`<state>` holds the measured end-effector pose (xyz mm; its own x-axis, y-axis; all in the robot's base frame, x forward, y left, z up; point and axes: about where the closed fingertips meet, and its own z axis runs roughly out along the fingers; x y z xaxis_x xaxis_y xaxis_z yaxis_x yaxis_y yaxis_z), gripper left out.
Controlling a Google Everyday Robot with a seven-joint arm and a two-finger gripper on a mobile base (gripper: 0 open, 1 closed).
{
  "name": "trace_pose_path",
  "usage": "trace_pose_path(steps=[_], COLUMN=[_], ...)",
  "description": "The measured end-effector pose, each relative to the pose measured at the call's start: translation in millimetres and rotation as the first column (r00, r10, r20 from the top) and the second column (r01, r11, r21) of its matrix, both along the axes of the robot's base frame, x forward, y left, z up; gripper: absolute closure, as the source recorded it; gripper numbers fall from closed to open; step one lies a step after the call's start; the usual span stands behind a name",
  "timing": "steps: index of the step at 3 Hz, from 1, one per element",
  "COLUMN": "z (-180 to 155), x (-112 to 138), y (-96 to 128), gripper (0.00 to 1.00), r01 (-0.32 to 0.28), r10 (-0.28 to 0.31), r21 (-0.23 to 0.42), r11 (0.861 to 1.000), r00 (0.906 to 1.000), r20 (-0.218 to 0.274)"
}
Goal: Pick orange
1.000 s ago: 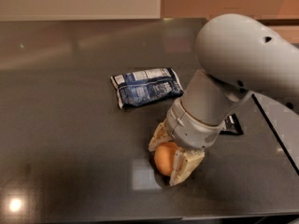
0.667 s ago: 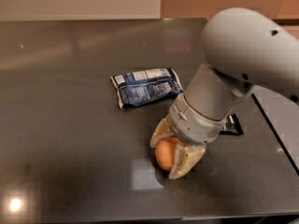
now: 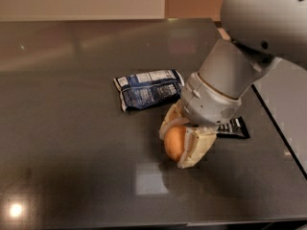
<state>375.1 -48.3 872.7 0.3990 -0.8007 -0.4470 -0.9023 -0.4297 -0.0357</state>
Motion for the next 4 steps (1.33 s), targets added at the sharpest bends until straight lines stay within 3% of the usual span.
trace_pose_path(steps=[1, 2, 3, 4], z=[37, 70, 96, 96], x=[12, 18, 23, 23], y=[-1, 4, 11, 11], gripper=[1.00, 1.00, 1.00, 1.00], r01=[0.008, 0.004, 0.007, 0.007], r10=[-0.007, -0.004, -0.014, -0.015], r21=[0.032, 0.076, 0.135, 0.135], r11=[0.999, 0.997, 0.991, 0.991], r00=[0.9997, 1.0000, 0.9984, 0.9983], r20=[-0.024, -0.003, 0.055, 0.056])
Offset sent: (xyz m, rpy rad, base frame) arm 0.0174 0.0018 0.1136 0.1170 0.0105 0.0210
